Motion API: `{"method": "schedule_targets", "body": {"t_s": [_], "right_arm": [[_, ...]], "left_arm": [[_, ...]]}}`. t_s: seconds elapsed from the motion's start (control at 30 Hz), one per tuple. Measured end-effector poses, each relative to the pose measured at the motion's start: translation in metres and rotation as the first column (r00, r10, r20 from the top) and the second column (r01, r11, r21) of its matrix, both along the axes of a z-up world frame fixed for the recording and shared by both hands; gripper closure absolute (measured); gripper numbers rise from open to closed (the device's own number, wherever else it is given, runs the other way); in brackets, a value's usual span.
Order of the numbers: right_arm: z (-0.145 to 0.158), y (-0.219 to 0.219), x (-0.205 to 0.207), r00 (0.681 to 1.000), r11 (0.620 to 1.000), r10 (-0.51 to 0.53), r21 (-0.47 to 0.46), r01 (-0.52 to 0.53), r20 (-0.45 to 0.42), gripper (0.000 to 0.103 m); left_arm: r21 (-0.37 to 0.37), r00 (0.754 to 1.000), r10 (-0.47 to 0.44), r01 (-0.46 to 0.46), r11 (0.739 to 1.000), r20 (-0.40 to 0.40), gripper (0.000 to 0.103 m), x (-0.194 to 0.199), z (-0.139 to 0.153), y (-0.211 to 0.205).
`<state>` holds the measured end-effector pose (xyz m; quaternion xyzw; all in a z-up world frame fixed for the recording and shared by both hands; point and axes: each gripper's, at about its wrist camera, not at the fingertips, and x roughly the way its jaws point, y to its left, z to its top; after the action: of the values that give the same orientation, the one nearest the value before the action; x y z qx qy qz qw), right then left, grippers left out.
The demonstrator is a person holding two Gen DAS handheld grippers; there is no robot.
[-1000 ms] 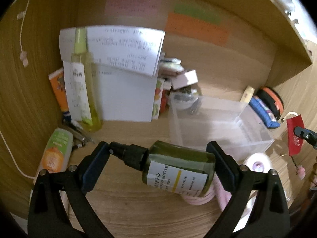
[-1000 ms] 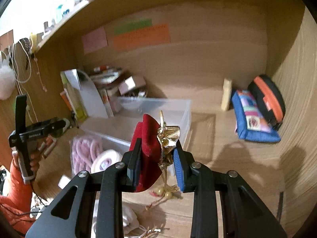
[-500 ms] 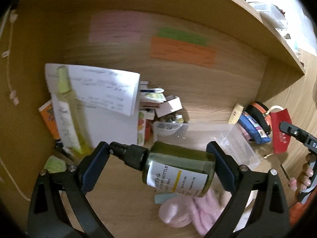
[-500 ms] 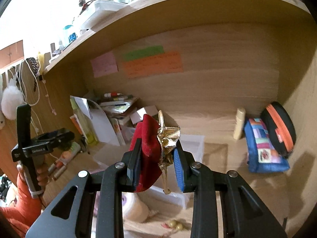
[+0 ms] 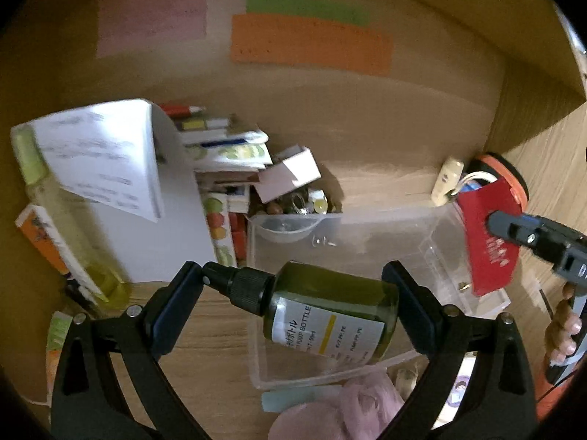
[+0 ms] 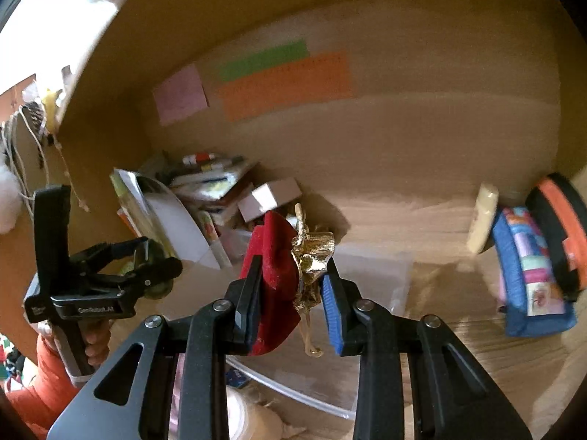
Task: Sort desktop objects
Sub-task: 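Carry the red pouch with the right gripper while the left gripper carries the green spray bottle to the box, then release the red pouch into the clear box with the right gripper while the left releases the bottle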
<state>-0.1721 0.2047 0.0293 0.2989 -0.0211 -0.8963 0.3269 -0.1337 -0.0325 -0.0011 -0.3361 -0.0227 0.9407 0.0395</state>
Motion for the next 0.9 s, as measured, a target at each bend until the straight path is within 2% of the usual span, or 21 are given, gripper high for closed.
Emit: {"method": "schedule_targets", "body": {"t_s": [0.2, 0.43, 0.77, 0.83, 0.9], "right_arm": [[-0.026, -0.014, -0.011, 0.998, 0.998, 0.027, 0.05, -0.03, 0.06, 0.075], [-0.045, -0.021, -0.019, 0.995, 0.994, 0.025, 0.1, -0.035, 0.099, 0.074], [-0.057, -0.03, -0.023, 0.993, 0.988, 0.018, 0.15, -0.035, 0.114, 0.073], [-0.058, -0.031, -0.022, 0.994, 0.987, 0.018, 0.159, -0.036, 0.11, 0.071], [-0.059, -0.032, -0.021, 0.994, 0.985, 0.015, 0.169, -0.033, 0.106, 0.063]], "left_arm": [[-0.036, 0.998, -0.022, 0.024, 0.999, 0.063, 0.004, -0.02, -0.019, 0.013], [-0.037, 0.988, -0.051, 0.057, 0.998, 0.143, 0.004, -0.035, -0.032, 0.017], [-0.144, 0.984, -0.063, 0.087, 0.986, 0.165, 0.004, -0.043, -0.038, 0.028], [-0.149, 0.984, -0.063, 0.088, 0.985, 0.165, 0.004, -0.042, -0.039, 0.028], [-0.152, 0.984, -0.062, 0.088, 0.984, 0.166, 0.004, -0.042, -0.039, 0.027]]}}
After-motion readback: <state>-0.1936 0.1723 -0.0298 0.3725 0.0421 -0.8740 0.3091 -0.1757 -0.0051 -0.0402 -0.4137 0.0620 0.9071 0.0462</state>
